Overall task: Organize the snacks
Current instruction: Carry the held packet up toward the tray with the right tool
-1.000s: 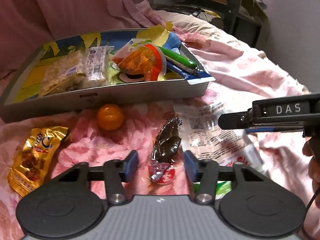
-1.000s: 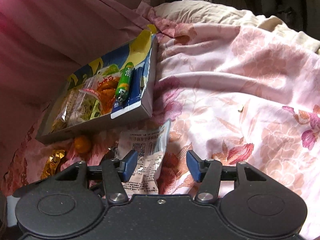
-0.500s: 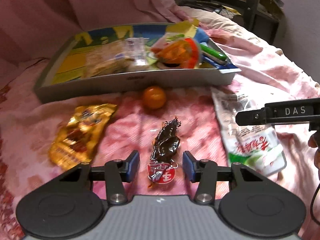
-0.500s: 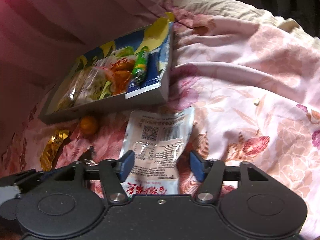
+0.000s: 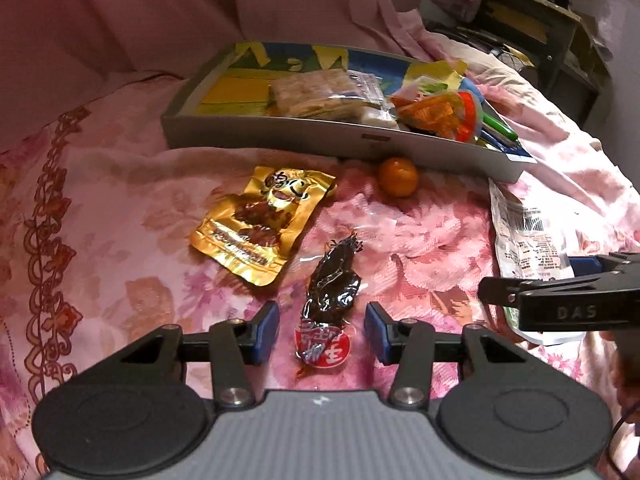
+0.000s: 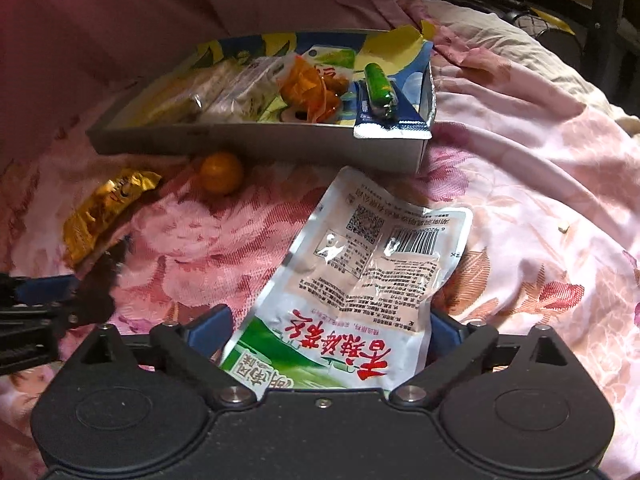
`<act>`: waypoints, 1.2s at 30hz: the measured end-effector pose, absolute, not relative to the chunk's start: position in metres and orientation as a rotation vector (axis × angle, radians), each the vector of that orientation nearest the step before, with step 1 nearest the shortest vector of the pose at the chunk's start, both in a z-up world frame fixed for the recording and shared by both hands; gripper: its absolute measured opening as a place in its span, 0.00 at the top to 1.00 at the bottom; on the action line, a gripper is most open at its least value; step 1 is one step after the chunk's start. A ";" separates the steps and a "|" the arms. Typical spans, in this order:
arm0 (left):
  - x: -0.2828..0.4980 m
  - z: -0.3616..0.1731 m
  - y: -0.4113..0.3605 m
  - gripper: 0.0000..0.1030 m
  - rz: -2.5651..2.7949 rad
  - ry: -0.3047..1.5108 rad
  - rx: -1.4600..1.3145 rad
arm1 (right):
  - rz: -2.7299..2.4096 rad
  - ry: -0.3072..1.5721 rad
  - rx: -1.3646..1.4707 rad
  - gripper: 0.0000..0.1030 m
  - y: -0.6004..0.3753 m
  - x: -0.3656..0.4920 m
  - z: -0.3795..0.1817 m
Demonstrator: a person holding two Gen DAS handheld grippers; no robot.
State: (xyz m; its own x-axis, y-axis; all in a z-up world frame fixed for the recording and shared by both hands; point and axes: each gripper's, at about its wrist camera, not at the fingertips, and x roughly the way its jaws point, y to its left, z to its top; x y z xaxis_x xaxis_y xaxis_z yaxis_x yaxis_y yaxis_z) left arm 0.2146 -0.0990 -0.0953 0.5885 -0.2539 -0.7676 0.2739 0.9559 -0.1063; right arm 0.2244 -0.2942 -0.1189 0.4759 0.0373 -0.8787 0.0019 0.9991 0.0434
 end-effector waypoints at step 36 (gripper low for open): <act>0.193 -0.085 -0.089 0.50 -0.316 0.888 -0.035 | -0.090 1.052 0.472 0.48 -0.330 0.190 -0.098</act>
